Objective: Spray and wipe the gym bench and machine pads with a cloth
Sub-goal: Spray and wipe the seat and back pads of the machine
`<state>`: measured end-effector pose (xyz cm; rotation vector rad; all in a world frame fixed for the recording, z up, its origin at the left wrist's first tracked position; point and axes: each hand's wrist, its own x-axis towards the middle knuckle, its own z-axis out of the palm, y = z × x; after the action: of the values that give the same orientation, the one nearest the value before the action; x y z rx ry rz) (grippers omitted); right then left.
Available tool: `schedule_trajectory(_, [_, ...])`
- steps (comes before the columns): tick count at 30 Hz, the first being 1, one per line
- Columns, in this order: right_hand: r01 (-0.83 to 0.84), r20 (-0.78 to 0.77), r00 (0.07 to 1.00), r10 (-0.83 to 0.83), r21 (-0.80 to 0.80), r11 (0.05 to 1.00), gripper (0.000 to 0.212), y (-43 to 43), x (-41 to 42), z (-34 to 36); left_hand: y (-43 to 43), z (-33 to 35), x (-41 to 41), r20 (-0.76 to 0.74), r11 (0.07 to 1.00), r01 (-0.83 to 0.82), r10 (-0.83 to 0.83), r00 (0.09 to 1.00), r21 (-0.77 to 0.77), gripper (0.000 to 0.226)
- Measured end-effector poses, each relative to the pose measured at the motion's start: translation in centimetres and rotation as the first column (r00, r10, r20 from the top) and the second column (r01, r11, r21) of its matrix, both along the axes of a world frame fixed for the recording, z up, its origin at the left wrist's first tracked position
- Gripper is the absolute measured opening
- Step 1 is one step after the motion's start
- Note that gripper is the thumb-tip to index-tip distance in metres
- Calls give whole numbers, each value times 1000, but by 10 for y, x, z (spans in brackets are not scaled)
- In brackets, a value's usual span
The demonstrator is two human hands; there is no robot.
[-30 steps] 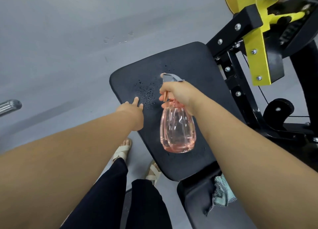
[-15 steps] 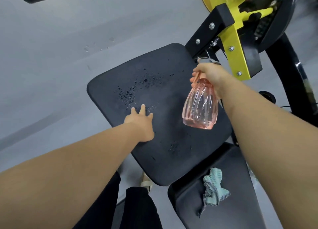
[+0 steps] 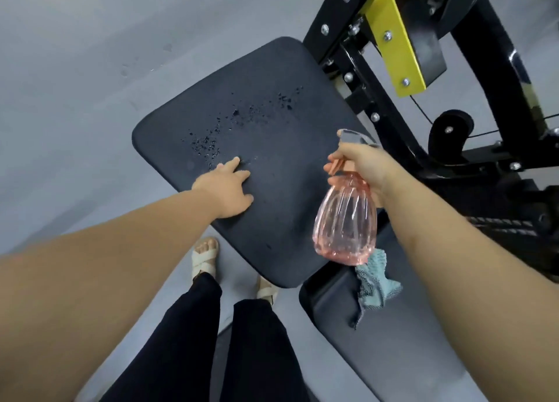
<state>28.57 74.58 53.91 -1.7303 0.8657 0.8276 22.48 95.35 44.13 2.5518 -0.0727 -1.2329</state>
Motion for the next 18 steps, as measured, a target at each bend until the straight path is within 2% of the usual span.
schedule_trajectory(3, [0,-87,996,0,5,1000,13,-12,-55,2,-13,6,-14,135,991,-128,131,982,-32,52])
schedule_trajectory(6, [-82,-116,989,89,69,994,23,-7,-103,1,-28,7,-35,172,982,-166,179,969,-89,50])
schedule_trajectory(9, [-143,-142,979,149,51,988,15,2,-129,-2,-34,2,-53,194,975,-171,196,961,-140,50])
schedule_trajectory(13, [-115,-161,980,120,39,993,15,-2,-136,1,-35,1,-72,220,980,-138,167,961,-140,49])
schedule_trajectory(18, [25,-65,997,-28,-49,998,30,-42,-125,11,-42,6,-83,188,986,-126,144,972,-106,48])
